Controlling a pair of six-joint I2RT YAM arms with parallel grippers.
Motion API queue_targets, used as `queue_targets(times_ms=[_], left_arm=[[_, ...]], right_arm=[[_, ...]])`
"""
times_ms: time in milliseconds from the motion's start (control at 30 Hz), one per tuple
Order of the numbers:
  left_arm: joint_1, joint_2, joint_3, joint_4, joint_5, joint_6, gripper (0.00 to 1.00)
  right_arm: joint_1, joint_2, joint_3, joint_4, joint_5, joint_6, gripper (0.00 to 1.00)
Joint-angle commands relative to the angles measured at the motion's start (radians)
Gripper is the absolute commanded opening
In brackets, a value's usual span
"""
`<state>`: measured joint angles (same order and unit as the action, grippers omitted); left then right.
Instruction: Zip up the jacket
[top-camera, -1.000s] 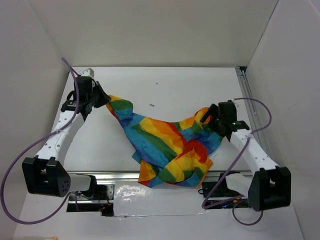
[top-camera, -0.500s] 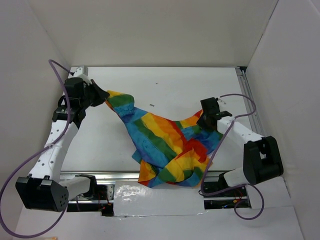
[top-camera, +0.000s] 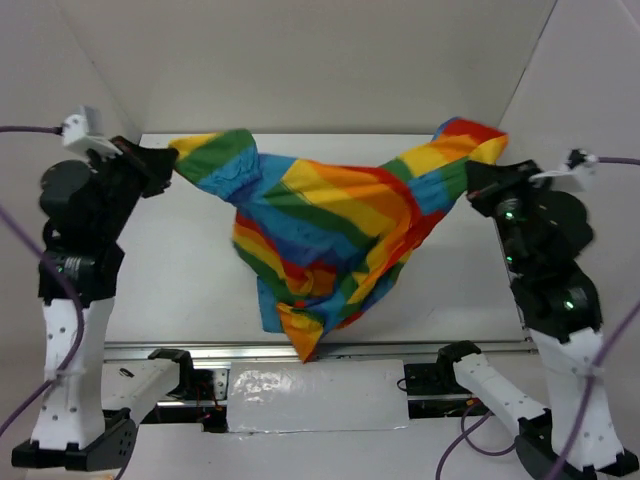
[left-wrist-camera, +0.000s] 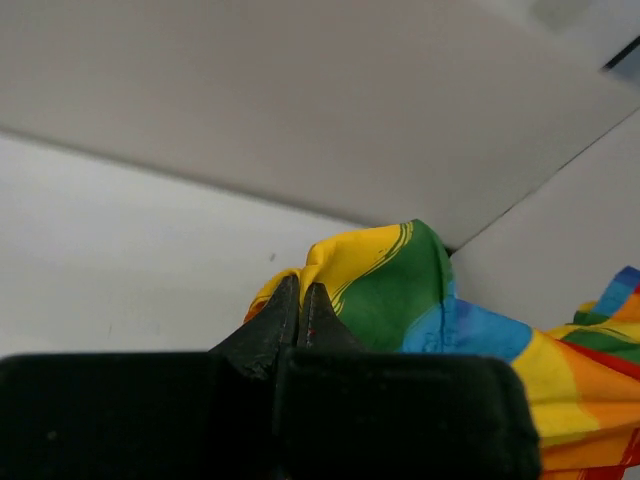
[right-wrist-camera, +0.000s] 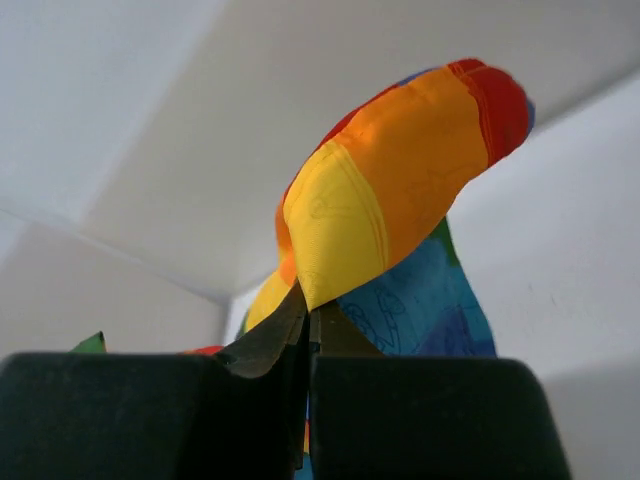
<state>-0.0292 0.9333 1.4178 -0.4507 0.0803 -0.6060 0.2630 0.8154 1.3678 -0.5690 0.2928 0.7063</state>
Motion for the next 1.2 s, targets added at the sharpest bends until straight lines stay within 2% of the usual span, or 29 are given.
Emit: queue_targets(times_ms=[0,100,300,500,600,767,867,967,1000,1033,1067,1100,1167], left_arm=[[0.009,-0.059,0.174,0.015,-0.057,0.025,0.0],[0.009,-0.074,0.317,-0.057,-0.123,0.054,0.0],[-0.001,-0.114,0.388,-0.051,-0.142,0.098,0.0],[-0.031,-0.038,0.38,-0.025,-0.16,0.097,0.0],[-0.035,0.007,0.318,0.026,-0.148,0.088,0.0],[-0.022,0.119,0.167,0.182,-0.089,0.065,0.0],[0.024,0.241,0.162,0.216,-0.051,0.052,0.0],[0.125,0.355,0.297,0.19,0.025,0.019,0.0],[0.152,0.372,0.329,0.16,0.05,0.009,0.0],[0.179,0.383,0.357,0.146,0.093,0.003,0.0],[0.224,0.378,0.387,0.142,0.101,-0.008,0.0],[0.245,0.366,0.394,0.148,0.108,-0.006,0.0],[0.294,0.329,0.427,0.136,0.134,0.002,0.0]], right_arm=[[-0.01,-0.018,0.186,-0.133,0.062,-0.076,0.0],[-0.007,-0.044,0.322,-0.18,0.103,-0.111,0.0],[-0.01,-0.079,0.425,-0.129,0.163,-0.168,0.0],[-0.007,0.141,0.626,-0.138,0.218,-0.231,0.0],[-0.01,0.249,0.672,-0.057,0.187,-0.277,0.0],[-0.065,0.416,0.588,0.136,0.019,-0.352,0.0],[-0.088,0.564,0.638,0.244,-0.11,-0.367,0.0],[-0.105,0.793,0.941,0.258,-0.194,-0.355,0.0],[-0.11,0.856,1.149,0.265,-0.271,-0.357,0.0],[-0.111,0.966,1.253,0.273,-0.317,-0.347,0.0],[-0.11,0.999,1.33,0.294,-0.355,-0.273,0.0],[-0.108,1.016,1.388,0.399,-0.398,-0.219,0.0],[-0.091,0.97,1.322,0.556,-0.494,-0.136,0.0]])
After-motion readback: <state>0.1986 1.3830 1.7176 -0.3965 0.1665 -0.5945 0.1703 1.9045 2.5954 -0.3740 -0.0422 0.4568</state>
